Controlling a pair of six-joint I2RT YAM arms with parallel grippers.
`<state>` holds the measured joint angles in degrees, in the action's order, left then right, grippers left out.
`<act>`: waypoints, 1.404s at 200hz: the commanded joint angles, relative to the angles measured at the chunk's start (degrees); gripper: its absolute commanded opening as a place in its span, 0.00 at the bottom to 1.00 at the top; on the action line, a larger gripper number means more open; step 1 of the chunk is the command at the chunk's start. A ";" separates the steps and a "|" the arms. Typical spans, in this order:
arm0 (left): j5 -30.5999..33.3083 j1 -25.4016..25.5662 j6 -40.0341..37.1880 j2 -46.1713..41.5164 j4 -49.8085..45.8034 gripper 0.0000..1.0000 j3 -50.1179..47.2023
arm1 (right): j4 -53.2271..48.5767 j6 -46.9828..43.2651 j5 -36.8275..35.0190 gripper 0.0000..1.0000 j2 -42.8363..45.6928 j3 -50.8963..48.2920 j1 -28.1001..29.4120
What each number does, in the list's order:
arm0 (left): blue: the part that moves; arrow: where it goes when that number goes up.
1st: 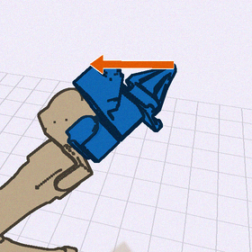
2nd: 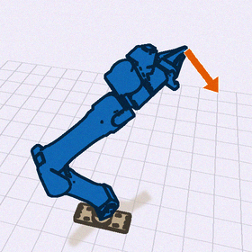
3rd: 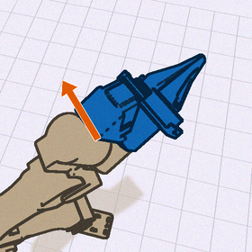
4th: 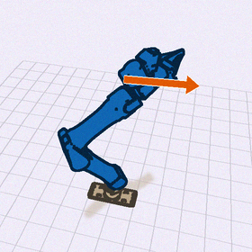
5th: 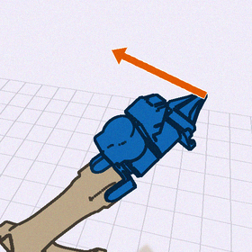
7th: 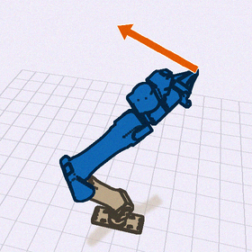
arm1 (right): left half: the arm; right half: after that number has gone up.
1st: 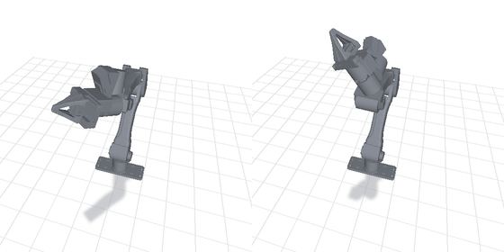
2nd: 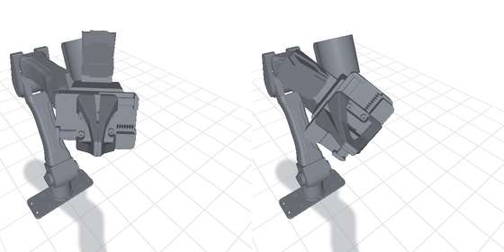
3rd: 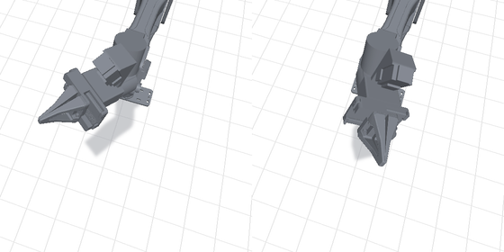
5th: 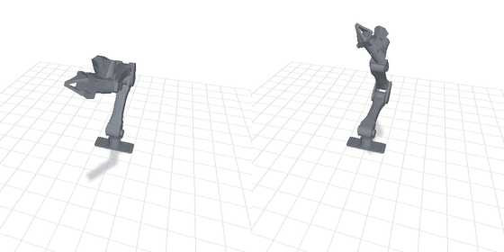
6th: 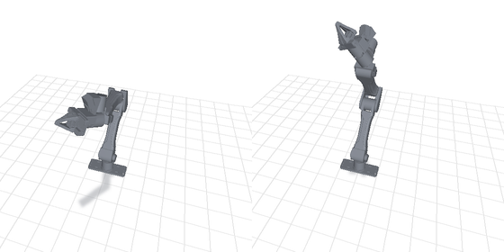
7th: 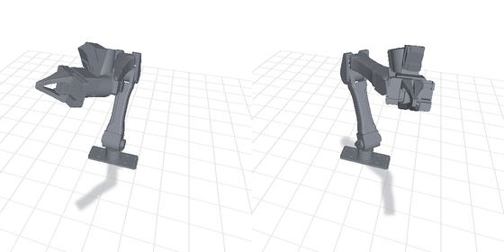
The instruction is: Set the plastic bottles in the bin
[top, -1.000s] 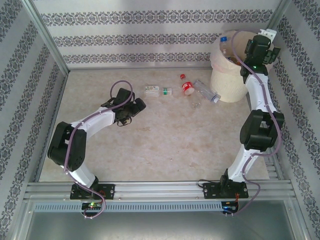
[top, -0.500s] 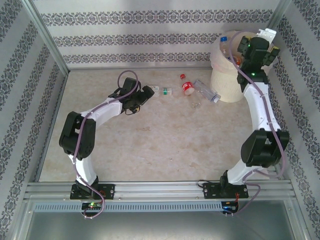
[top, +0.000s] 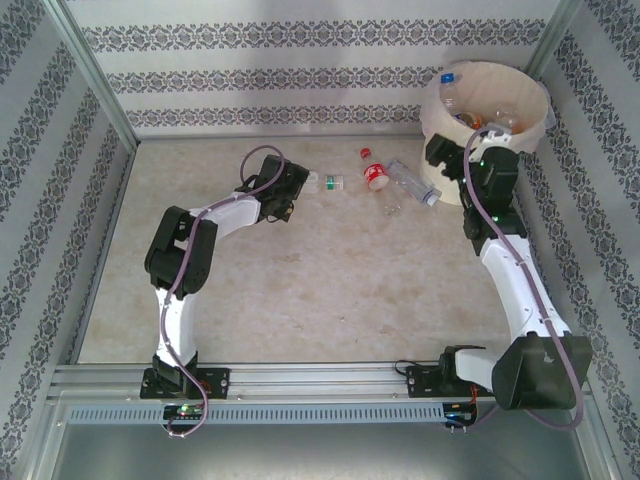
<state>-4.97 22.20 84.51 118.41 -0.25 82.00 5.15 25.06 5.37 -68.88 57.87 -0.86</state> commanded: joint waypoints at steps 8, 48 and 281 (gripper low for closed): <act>6.87 0.49 9.31 3.34 2.16 1.00 3.97 | 0.09 3.46 8.16 0.98 3.65 -3.05 1.10; 7.78 0.57 11.59 9.99 -11.38 1.00 15.91 | -2.42 2.90 7.41 0.98 7.60 -5.93 1.50; -0.52 -2.59 -19.08 3.94 -1.06 0.56 10.46 | -5.40 -1.68 6.21 0.98 2.66 -6.75 13.15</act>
<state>-1.54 20.10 77.01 129.03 -6.55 95.92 -1.48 24.43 13.96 -63.05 50.39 8.93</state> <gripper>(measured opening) 0.586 0.980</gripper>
